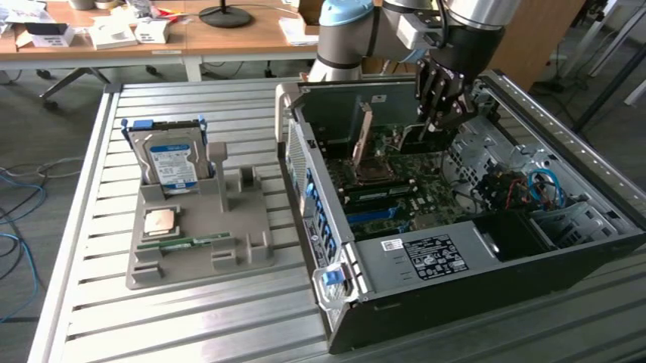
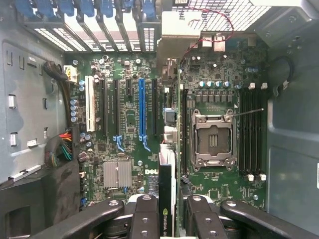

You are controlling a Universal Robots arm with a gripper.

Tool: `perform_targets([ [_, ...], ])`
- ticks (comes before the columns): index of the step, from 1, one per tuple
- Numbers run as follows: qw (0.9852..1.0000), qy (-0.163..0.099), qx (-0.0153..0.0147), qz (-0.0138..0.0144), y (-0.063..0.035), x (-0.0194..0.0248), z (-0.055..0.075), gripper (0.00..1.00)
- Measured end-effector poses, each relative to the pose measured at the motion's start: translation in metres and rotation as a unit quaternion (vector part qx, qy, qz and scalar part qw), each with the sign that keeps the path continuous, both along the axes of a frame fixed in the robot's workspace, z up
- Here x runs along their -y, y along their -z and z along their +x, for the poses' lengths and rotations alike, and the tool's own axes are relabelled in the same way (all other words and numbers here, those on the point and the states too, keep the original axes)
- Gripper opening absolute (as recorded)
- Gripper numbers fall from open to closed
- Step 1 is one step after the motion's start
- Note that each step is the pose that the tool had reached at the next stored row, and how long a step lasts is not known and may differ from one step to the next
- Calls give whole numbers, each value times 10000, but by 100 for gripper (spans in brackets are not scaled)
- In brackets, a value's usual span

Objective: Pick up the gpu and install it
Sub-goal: 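Insert the gpu into the slot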

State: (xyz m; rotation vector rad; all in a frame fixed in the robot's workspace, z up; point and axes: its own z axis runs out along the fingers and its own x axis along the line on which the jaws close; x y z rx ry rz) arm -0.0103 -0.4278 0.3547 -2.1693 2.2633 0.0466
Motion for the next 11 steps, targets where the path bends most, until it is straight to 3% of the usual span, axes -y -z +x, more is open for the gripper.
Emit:
perform_targets([
  [11,10000,0,0,1,1,0,0,27],
])
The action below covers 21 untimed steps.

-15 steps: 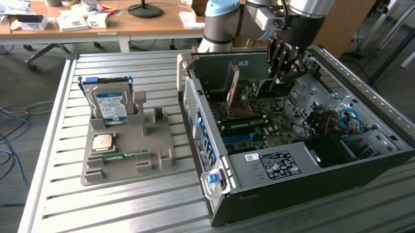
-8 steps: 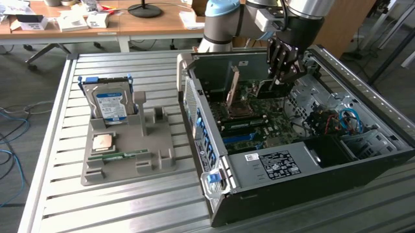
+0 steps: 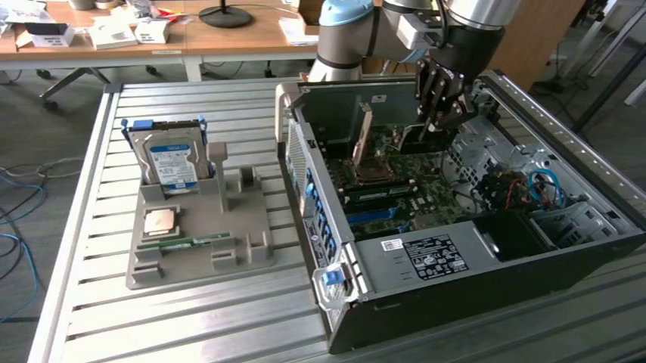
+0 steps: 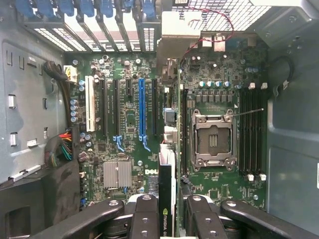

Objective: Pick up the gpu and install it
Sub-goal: 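Insert the gpu into the slot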

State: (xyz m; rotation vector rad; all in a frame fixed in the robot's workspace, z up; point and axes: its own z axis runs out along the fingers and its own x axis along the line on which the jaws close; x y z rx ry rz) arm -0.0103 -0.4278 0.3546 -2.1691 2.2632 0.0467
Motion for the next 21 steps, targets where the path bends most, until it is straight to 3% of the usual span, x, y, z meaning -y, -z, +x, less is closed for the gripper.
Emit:
perform_targets([
  [11,10000,65,0,0,25,8,-49,27],
  [21,10000,66,0,0,31,154,-48,27],
])
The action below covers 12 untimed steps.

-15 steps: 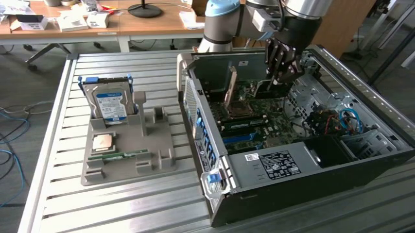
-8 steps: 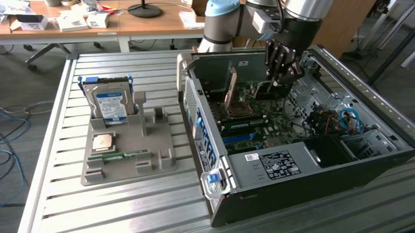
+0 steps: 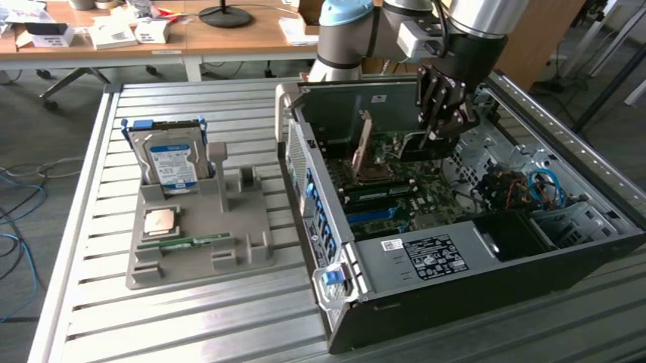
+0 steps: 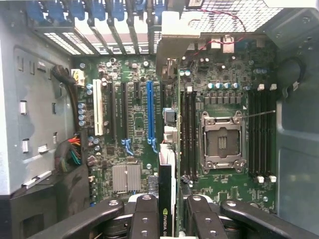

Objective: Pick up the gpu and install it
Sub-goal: 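Insert the gpu into the slot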

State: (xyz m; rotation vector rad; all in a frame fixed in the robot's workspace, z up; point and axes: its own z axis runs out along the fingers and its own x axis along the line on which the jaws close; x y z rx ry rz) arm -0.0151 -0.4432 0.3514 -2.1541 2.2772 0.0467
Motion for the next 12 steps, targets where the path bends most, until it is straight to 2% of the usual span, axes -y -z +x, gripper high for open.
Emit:
perform_targets([
  [5,10000,1,0,0,0,49,-1,27],
  [12,10000,0,0,-1,0,49,0,27],
])
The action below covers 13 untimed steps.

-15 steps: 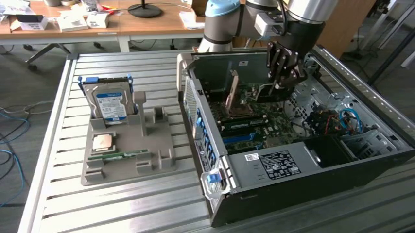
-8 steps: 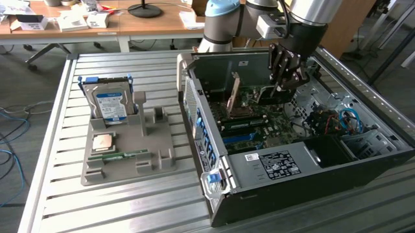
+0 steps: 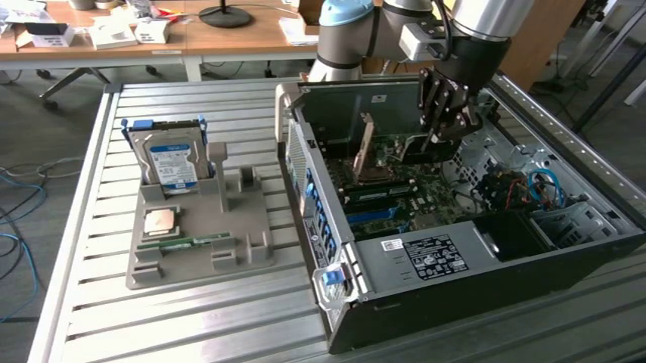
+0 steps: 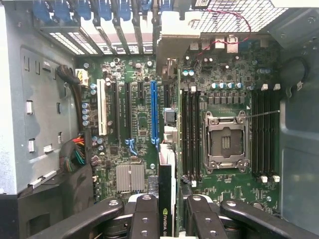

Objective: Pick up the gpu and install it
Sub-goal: 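Insert the gpu into the slot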

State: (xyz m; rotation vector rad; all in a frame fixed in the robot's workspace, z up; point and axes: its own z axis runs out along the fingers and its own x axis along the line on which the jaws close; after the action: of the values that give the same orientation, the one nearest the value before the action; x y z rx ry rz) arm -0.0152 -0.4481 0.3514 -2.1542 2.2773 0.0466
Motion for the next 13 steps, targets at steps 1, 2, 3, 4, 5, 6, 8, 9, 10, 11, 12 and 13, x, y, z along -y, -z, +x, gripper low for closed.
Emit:
perform_targets([
  [1,10000,0,0,0,4,0,0,27],
  [2,10000,0,0,1,10,0,0,27],
  [3,10000,0,0,1,18,0,0,27],
  [4,10000,0,0,0,26,0,0,27],
  [5,10000,0,0,1,33,0,0,27],
  [6,10000,0,0,0,40,0,0,27],
  [8,10000,0,0,0,53,0,0,27],
  [9,10000,0,0,0,59,0,0,27],
  [10,10000,0,0,0,66,0,0,27],
  [11,10000,0,0,0,72,0,0,27],
  [12,10000,0,0,1,79,0,0,27],
  [13,10000,0,0,0,82,0,0,27],
])
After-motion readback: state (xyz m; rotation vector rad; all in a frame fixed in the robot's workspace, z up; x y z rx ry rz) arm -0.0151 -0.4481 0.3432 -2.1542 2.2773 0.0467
